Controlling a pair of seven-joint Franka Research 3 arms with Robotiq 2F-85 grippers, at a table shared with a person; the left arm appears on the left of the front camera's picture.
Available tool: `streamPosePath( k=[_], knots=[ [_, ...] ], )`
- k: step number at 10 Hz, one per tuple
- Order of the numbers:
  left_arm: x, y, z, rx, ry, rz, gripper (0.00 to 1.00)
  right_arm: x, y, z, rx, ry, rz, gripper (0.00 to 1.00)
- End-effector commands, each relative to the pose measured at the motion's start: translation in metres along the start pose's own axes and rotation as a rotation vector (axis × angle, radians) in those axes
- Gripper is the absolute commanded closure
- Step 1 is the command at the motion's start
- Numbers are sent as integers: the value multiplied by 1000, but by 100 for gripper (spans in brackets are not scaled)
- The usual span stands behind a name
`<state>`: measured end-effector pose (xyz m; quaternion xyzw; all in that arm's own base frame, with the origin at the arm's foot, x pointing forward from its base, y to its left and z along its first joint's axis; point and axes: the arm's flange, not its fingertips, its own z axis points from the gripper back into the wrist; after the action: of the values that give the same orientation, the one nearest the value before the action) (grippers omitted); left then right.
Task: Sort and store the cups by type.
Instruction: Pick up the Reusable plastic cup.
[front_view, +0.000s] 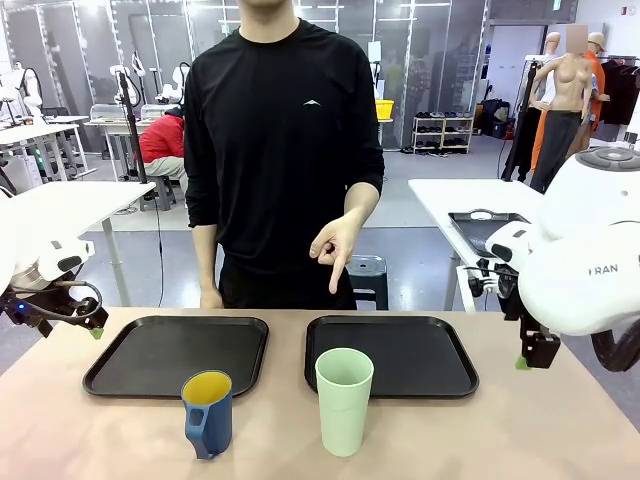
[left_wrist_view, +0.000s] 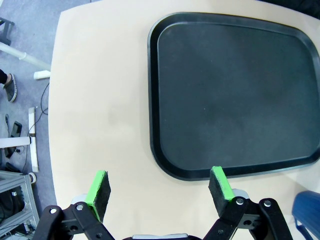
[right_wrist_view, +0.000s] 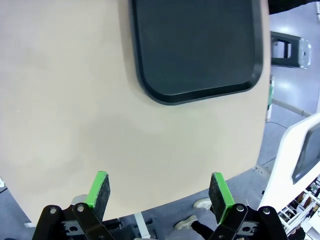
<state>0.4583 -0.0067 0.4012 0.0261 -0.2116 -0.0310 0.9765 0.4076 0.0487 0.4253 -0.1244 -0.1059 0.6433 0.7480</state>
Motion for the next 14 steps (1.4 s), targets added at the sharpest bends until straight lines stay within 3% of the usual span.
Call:
streamPosePath(
  k=[1, 3, 4, 6, 10, 13, 14],
  knots=[
    [0, 1, -1, 1, 2, 2, 0, 2, 5, -21, 134, -34, 118, 0],
    [0, 1, -1, 1, 2, 2, 0, 4, 20, -41, 151, -55, 112, 0],
    [0, 1, -1, 1, 2, 2, 0, 8, 28, -52, 167, -117, 115, 0],
    [0, 1, -1, 1, 2, 2, 0, 11, 45, -72, 224, -304, 141, 0],
    [0, 1, -1, 1, 2, 2, 0, -5, 61, -92, 255, -783, 152, 0],
    [0, 1, -1, 1, 2, 2, 0, 0, 70, -116, 268, -1046, 108, 0],
    [0, 1, -1, 1, 2, 2, 0, 1, 70, -125, 268, -1088, 80, 0]
  ],
)
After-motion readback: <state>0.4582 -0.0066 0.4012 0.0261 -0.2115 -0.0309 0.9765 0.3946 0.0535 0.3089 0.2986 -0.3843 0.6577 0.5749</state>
